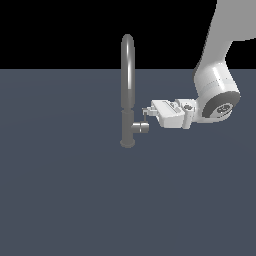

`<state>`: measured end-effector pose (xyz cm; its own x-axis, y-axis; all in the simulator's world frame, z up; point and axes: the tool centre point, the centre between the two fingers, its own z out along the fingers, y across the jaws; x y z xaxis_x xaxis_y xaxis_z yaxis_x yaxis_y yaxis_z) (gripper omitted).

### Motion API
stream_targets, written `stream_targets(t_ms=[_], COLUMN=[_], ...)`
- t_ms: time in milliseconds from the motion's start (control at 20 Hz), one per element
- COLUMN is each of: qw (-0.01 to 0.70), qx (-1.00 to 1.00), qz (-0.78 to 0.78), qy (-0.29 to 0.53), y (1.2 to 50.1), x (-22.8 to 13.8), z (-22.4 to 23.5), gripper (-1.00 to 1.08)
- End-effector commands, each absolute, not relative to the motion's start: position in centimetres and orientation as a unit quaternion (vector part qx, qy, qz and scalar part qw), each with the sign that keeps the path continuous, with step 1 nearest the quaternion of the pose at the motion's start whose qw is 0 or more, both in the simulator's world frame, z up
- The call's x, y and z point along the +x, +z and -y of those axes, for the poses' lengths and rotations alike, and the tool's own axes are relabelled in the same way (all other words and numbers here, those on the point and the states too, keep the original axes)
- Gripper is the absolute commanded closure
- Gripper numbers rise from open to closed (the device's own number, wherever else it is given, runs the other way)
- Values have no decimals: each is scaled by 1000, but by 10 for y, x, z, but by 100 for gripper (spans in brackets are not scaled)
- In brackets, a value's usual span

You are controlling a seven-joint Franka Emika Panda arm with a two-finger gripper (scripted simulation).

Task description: Turn on the faucet by rotating a designated handle.

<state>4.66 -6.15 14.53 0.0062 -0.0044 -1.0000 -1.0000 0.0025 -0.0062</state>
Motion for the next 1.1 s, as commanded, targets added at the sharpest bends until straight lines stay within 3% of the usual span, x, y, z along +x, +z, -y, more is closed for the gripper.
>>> stream_targets(t_ms=[0,400,900,1050], qw=[500,502,500,503], qx=[-501,-504,-501,-506], qz=[-499,-498,-498,-495], qy=[500,496,500,495], y=[145,149,127,131], x=[37,27,-11,-5], z=[62,61,62,62], gripper=[108,108,108,108])
